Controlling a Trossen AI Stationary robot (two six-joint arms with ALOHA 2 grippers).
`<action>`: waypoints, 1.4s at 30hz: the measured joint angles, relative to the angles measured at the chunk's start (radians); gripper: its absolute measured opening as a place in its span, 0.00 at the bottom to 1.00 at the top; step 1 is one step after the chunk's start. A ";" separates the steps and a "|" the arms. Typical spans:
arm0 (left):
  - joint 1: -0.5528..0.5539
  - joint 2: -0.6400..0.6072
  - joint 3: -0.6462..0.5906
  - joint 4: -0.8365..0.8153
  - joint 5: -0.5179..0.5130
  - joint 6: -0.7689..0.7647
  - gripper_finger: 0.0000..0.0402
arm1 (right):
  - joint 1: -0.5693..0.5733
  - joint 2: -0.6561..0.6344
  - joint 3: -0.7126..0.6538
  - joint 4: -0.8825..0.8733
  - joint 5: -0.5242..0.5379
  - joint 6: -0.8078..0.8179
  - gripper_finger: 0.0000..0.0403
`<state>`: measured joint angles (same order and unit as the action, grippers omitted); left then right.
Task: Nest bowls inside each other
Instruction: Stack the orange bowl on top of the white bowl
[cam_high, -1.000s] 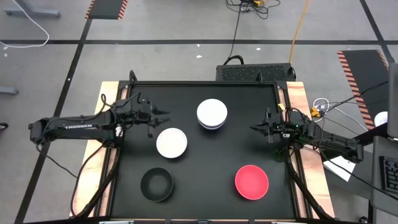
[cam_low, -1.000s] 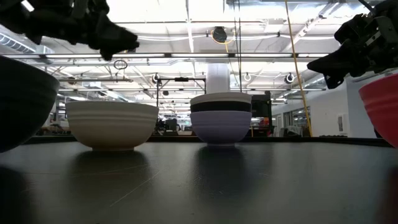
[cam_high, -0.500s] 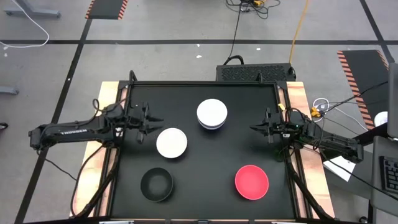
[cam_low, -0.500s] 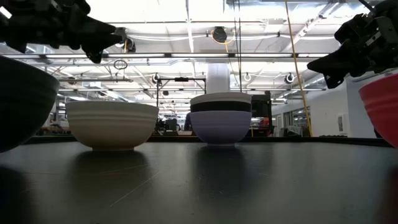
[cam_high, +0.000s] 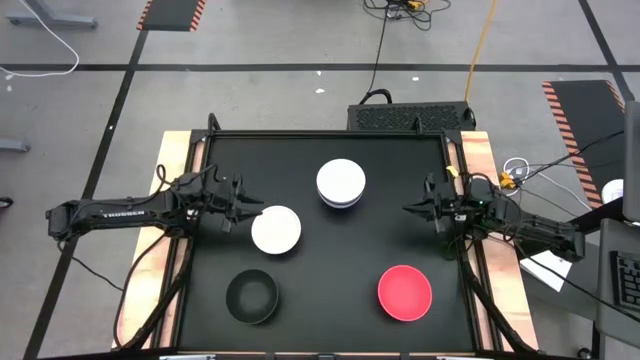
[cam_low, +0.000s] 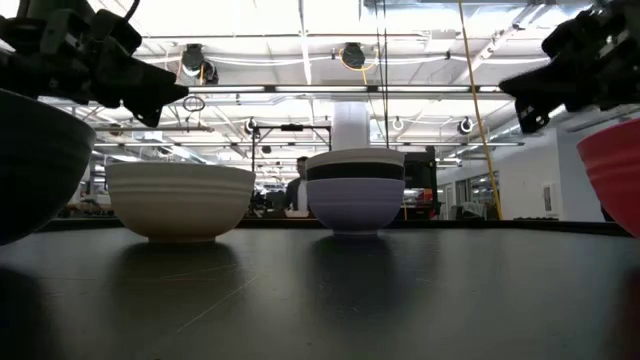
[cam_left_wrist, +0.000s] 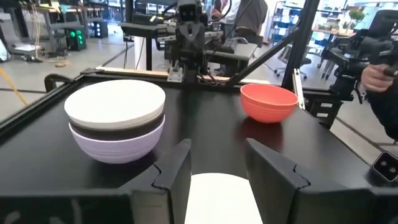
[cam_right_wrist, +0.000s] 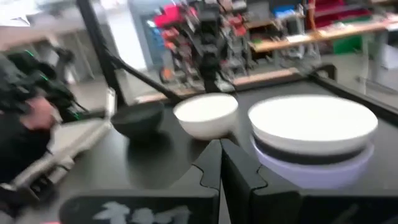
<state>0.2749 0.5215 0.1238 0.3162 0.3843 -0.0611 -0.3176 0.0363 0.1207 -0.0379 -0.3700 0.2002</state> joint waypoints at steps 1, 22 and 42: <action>0.000 0.000 0.000 0.000 0.000 0.002 0.37 | 0.000 0.005 0.001 0.025 -0.007 0.010 0.00; 0.000 0.001 0.000 -0.046 0.002 0.056 0.37 | 0.109 0.536 0.490 -0.422 -0.019 0.010 0.52; 0.000 0.001 0.000 -0.055 0.000 0.067 0.37 | 0.554 0.805 0.558 -0.429 0.020 0.377 0.53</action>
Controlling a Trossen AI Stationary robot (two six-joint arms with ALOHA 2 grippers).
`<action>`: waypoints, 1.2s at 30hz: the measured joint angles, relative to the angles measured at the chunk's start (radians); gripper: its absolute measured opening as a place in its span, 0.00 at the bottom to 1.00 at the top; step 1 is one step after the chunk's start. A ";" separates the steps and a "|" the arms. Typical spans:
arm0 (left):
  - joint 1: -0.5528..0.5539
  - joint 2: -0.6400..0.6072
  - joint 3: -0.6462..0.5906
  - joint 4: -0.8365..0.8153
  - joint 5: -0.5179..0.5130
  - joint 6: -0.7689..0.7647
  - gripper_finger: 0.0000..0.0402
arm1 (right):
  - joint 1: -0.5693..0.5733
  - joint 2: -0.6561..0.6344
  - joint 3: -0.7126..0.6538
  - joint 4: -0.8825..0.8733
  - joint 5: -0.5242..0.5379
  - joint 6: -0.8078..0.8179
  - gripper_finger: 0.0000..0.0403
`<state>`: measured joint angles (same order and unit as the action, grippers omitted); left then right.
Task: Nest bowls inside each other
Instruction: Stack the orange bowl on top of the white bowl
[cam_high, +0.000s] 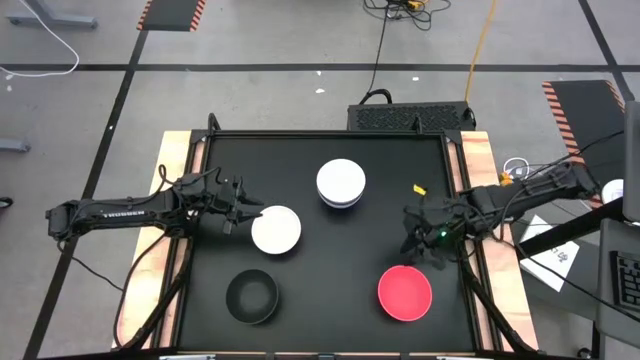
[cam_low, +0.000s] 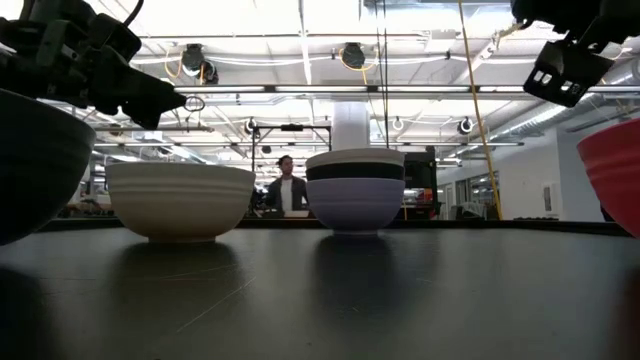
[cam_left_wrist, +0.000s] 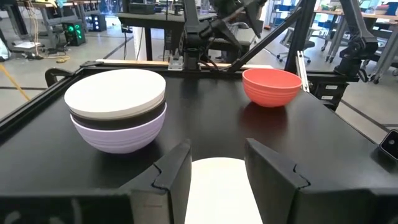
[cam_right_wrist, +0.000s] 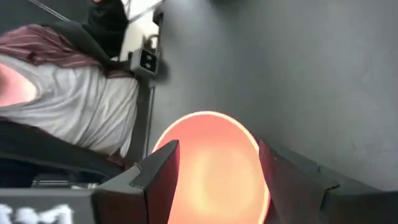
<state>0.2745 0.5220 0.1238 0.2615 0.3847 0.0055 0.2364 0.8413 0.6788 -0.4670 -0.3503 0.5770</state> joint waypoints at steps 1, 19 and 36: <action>0.000 0.000 0.000 0.000 0.000 0.000 0.37 | 0.021 0.018 0.000 0.005 0.012 0.015 0.53; 0.000 0.000 0.000 0.008 -0.001 0.010 0.37 | 0.172 0.285 0.000 -0.104 0.137 0.227 0.53; 0.000 0.000 0.001 0.021 -0.001 0.011 0.37 | 0.172 0.286 0.000 -0.110 0.140 0.170 0.45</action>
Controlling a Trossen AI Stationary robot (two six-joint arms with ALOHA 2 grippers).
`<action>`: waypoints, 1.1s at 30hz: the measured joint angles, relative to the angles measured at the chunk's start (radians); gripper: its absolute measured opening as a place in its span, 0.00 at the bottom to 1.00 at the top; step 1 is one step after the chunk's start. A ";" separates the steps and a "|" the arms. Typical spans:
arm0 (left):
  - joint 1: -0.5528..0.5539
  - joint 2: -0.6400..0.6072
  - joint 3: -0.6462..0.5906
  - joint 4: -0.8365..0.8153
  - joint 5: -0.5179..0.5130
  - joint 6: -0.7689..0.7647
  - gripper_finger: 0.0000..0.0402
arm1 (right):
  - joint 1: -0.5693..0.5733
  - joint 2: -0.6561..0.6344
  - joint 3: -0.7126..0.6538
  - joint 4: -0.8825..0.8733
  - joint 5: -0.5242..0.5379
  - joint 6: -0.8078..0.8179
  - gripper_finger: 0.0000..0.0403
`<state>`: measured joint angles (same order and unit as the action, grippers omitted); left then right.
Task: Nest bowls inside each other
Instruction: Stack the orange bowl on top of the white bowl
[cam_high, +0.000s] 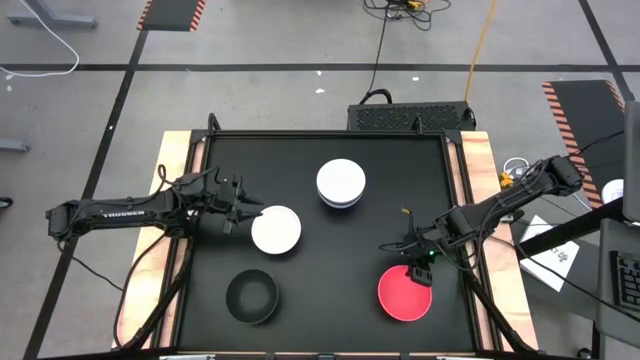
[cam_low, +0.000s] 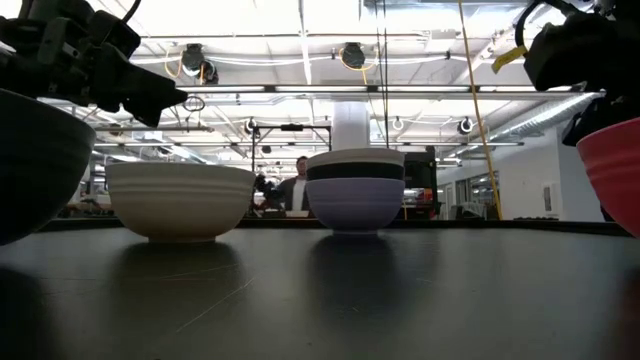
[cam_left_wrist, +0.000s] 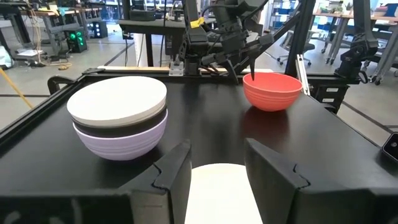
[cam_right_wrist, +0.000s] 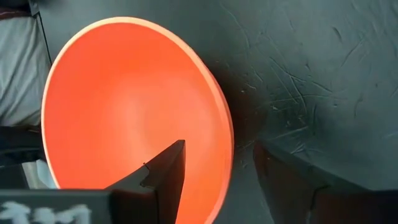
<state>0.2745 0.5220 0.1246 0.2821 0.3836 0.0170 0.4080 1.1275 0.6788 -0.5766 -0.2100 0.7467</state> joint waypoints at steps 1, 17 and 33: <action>0.000 0.000 0.000 0.000 0.000 0.000 0.37 | 0.000 0.001 0.000 0.001 0.000 -0.002 0.44; 0.000 0.000 0.000 -0.020 -0.001 0.008 0.37 | -0.001 0.078 0.000 0.003 0.000 -0.009 0.37; 0.000 0.000 0.000 -0.020 0.000 0.008 0.37 | -0.016 0.092 0.000 0.004 -0.004 -0.091 0.08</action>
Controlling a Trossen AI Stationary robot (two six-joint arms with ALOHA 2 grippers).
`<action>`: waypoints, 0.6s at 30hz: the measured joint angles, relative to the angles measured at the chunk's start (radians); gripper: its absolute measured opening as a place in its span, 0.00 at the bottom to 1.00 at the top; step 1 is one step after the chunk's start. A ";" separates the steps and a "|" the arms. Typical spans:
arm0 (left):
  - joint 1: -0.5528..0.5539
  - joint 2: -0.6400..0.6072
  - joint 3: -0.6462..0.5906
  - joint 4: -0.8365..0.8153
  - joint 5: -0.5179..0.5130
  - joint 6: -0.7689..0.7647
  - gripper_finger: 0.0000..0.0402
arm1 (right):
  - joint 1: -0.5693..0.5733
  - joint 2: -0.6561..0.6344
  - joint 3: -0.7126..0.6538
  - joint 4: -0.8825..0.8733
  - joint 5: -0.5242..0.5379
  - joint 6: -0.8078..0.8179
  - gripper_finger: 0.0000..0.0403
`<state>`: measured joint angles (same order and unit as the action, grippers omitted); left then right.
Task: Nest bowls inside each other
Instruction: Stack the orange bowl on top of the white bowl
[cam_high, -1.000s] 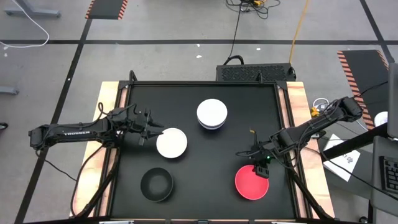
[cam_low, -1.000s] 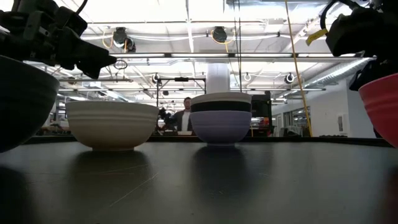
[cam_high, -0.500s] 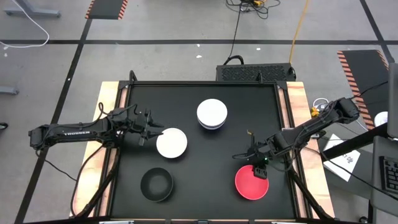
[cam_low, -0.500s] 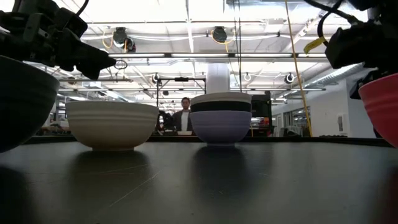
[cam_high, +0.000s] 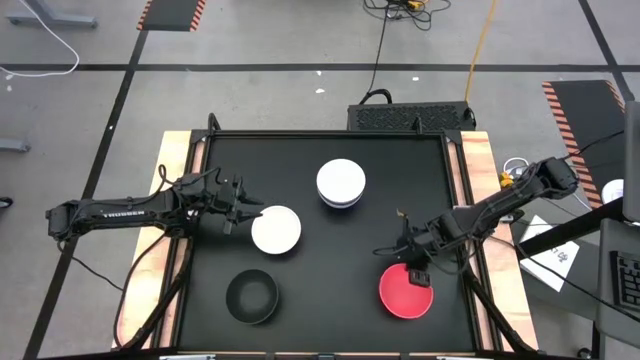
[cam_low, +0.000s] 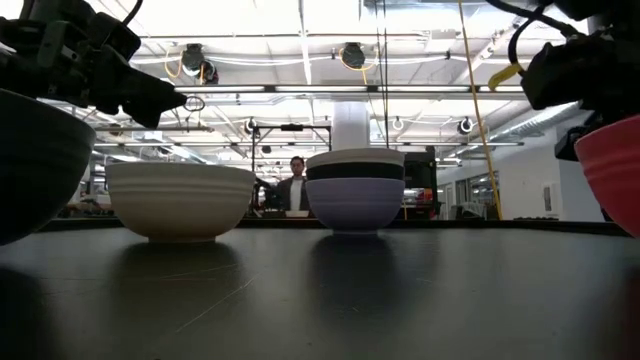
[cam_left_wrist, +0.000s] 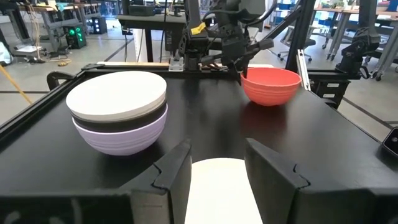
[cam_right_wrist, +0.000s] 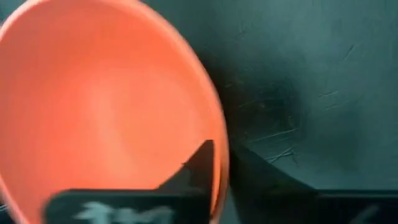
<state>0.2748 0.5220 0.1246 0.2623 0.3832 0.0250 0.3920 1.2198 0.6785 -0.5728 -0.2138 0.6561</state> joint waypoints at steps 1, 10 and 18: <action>0.000 0.000 0.000 0.000 0.000 0.000 0.37 | -0.004 0.000 0.000 0.000 0.003 -0.012 0.04; 0.000 0.000 0.000 -0.001 0.000 0.000 0.37 | -0.026 -0.017 -0.001 0.041 0.003 -0.097 0.01; 0.000 0.000 0.000 -0.006 0.000 0.000 0.37 | -0.024 -0.142 -0.001 0.203 0.088 -0.258 0.01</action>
<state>0.2745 0.5220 0.1246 0.2564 0.3832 0.0250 0.3682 1.0780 0.6777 -0.3702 -0.1253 0.3978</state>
